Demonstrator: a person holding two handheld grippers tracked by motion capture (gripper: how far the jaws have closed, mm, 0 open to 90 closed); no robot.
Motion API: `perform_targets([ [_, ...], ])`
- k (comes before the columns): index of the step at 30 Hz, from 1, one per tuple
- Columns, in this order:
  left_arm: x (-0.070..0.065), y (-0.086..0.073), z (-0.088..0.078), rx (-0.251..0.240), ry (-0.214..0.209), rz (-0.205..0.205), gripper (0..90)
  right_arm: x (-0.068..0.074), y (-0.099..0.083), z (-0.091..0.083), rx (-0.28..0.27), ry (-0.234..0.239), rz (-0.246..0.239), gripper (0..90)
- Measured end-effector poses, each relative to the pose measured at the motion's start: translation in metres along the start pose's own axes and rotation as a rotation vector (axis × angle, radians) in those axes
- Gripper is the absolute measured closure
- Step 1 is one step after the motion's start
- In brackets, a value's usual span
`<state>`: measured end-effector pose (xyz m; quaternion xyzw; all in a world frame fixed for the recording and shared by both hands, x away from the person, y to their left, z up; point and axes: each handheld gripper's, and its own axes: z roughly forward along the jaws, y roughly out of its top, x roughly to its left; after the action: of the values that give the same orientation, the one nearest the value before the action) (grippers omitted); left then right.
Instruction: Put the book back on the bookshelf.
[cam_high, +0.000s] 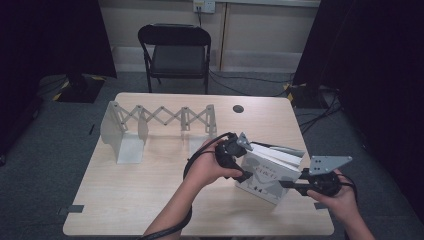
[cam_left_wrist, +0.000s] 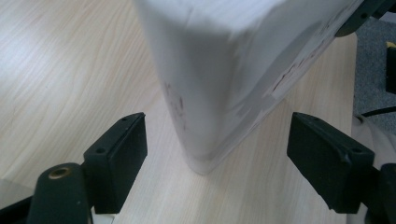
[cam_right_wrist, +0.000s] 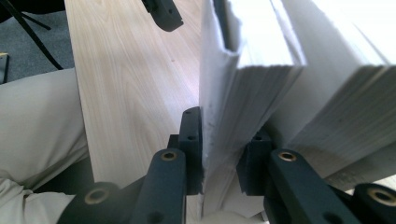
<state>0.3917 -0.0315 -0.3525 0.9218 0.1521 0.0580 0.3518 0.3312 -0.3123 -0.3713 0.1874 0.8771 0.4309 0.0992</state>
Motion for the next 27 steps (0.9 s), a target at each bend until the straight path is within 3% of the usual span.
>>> perform_targets([
  [8, -0.003, 0.012, 0.005, -0.035, -0.006, 0.045, 23.5, 0.0, 0.0, -0.001, -0.004, -0.004, 0.003, 73.2],
  [12, -0.003, 0.014, 0.005, -0.024, 0.01, 0.081, 25.7, -0.001, -0.002, -0.005, -0.016, -0.02, 0.016, 69.2],
  [13, -0.004, 0.014, 0.004, -0.027, 0.023, 0.081, 27.8, -0.001, -0.003, -0.005, -0.018, -0.024, 0.021, 68.3],
  [17, -0.007, 0.011, 0.0, -0.027, 0.006, 0.071, 33.9, -0.003, -0.006, -0.006, -0.03, -0.031, 0.042, 66.2],
  [21, -0.014, 0.01, -0.005, -0.009, -0.018, 0.082, 35.6, -0.006, -0.01, -0.008, -0.037, -0.05, 0.063, 64.2],
  [23, -0.016, 0.01, -0.007, -0.002, -0.028, 0.063, 37.4, -0.008, -0.011, -0.009, -0.039, -0.061, 0.075, 62.5],
  [27, -0.021, 0.012, -0.009, 0.021, -0.033, 0.067, 38.2, -0.009, -0.012, -0.01, -0.039, -0.071, 0.087, 60.5],
])
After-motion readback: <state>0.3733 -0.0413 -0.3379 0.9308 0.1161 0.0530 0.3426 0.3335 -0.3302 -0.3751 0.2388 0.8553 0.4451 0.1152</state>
